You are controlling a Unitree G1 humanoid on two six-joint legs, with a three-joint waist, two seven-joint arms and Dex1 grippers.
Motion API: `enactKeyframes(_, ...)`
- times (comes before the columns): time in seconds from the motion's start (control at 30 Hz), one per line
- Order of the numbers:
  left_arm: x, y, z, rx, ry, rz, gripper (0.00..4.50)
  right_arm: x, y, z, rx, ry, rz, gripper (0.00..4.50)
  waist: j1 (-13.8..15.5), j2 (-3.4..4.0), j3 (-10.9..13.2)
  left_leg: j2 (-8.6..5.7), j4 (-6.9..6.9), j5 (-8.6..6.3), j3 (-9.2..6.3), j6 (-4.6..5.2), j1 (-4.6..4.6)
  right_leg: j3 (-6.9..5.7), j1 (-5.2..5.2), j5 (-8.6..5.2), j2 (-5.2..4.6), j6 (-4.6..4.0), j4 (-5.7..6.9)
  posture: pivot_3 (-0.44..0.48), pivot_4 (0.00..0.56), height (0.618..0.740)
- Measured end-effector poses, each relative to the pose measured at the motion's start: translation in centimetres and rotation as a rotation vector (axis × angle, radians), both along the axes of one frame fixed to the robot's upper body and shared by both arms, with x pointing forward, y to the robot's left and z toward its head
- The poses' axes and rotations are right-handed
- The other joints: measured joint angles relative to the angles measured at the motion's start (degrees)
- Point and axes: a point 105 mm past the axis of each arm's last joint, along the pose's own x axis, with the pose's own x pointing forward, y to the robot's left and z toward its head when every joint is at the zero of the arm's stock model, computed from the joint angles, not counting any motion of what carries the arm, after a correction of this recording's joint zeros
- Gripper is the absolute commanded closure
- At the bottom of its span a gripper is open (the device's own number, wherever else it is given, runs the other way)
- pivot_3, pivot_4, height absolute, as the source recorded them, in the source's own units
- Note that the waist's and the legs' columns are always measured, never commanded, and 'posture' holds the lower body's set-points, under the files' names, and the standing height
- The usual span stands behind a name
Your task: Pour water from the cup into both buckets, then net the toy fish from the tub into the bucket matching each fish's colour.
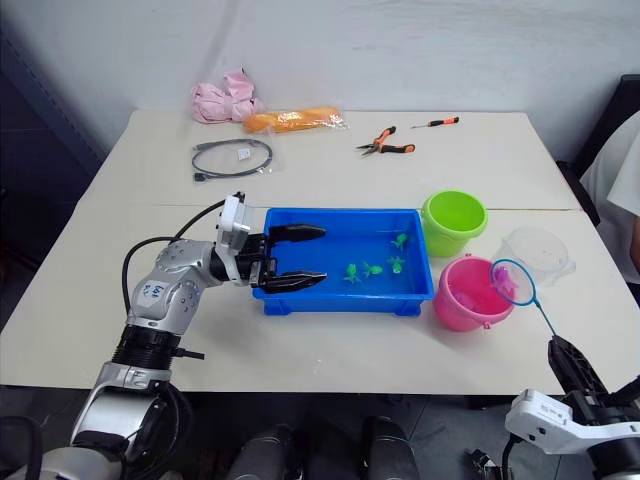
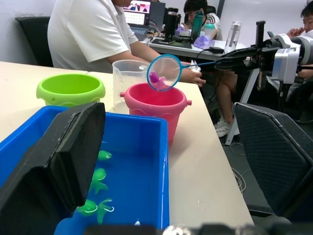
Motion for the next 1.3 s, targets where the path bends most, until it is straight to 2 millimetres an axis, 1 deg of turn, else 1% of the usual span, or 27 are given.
enactKeyframes(0.1, -0.1, -0.1, 0.0, 0.003, -0.005, -0.007, 0.03, -0.2, -0.1, 0.2, 0.004, -0.025, -0.012, 4.50, 0.0, 0.00, 0.0, 0.00, 0.00, 0.00, 0.00, 0.00, 0.00, 0.01, 0.00, -0.01, 0.00, -0.01, 0.00, 0.000, 0.150, 0.740)
enactKeyframes(0.2, -0.2, -0.2, 0.0, 0.006, -0.006, -0.010, 0.03, -0.6, 0.1, -0.1, 0.003, -0.015, 0.004, 4.50, 0.0, 0.00, 0.0, 0.01, 0.00, 0.00, -0.01, 0.00, 0.00, 0.01, 0.00, -0.01, 0.00, -0.02, 0.01, 0.000, 0.150, 0.740)
enactKeyframes(0.4, -0.3, -0.4, -0.1, 0.004, -0.004, -0.017, 0.03, -0.3, -0.2, 0.6, -0.008, -0.053, -0.009, 4.50, 0.0, 0.00, 0.0, 0.01, 0.00, 0.01, 0.00, -0.01, 0.04, 0.02, 0.01, -0.02, 0.00, -0.04, 0.06, 0.000, 0.150, 0.740)
enactKeyframes(0.6, -0.3, -0.7, -0.2, 0.010, -0.001, -0.024, 0.03, -0.2, -0.1, 0.6, -0.018, -0.057, -0.006, 4.50, 0.0, 0.00, 0.0, 0.00, 0.00, 0.01, 0.01, -0.01, 0.05, 0.03, 0.01, -0.02, -0.01, -0.04, 0.06, 0.000, 0.150, 0.740)
enactKeyframes(0.67, -0.3, -0.7, -0.2, 0.010, -0.001, -0.024, 0.03, 0.0, 0.2, 0.5, -0.025, -0.060, 0.007, 4.50, 0.0, 0.01, 0.0, 0.01, 0.00, 0.01, 0.01, -0.01, 0.06, 0.03, 0.01, -0.03, 0.00, -0.05, 0.07, 0.000, 0.150, 0.740)
enactKeyframes(0.77, -0.3, -0.8, -0.2, 0.011, -0.001, -0.024, 0.03, 0.3, 1.1, -0.1, -0.018, -0.045, 0.046, 4.50, 0.0, 0.01, 0.0, 0.01, 0.00, 0.02, 0.01, -0.02, 0.07, 0.04, 0.01, -0.03, 0.00, -0.06, 0.09, 0.000, 0.150, 0.740)
enactKeyframes(0.83, -0.3, -0.8, -0.2, 0.011, -0.001, -0.024, 0.03, 0.8, 0.6, 0.6, -0.044, -0.074, 0.035, 4.50, 0.0, 0.01, 0.0, -0.02, 0.00, 0.02, 0.03, 0.00, 0.14, 0.06, 0.06, -0.03, -0.02, -0.06, 0.10, 0.000, 0.150, 0.740)
enactKeyframes(0.97, -0.4, -0.8, -0.2, 0.010, -0.002, -0.024, 0.03, 1.1, 0.7, 0.9, -0.075, -0.094, 0.051, 4.50, 0.0, 0.01, 0.0, 0.02, -0.01, 0.03, 0.01, -0.02, 0.21, 0.05, 0.13, -0.05, 0.01, -0.09, 0.10, 0.000, 0.150, 0.740)
enactKeyframes(1.2, -0.3, -0.9, -0.4, 0.004, 0.007, -0.008, 0.03, 1.1, 0.5, 0.5, -0.070, -0.087, 0.032, 4.50, 0.1, 0.01, 0.0, 0.03, -0.03, 0.02, -0.02, -0.03, 0.35, 0.02, 0.29, -0.06, -0.01, -0.10, 0.07, 0.000, 0.150, 0.740)
enactKeyframes(1.3, -0.4, -0.9, -0.5, 0.004, 0.007, -0.005, 0.03, 0.9, 0.0, 0.8, -0.049, -0.102, 0.007, 4.50, 0.0, 0.01, 0.0, 0.02, -0.03, 0.02, -0.02, -0.02, 0.37, 0.03, 0.32, -0.06, -0.02, -0.11, 0.06, 0.000, 0.150, 0.740)
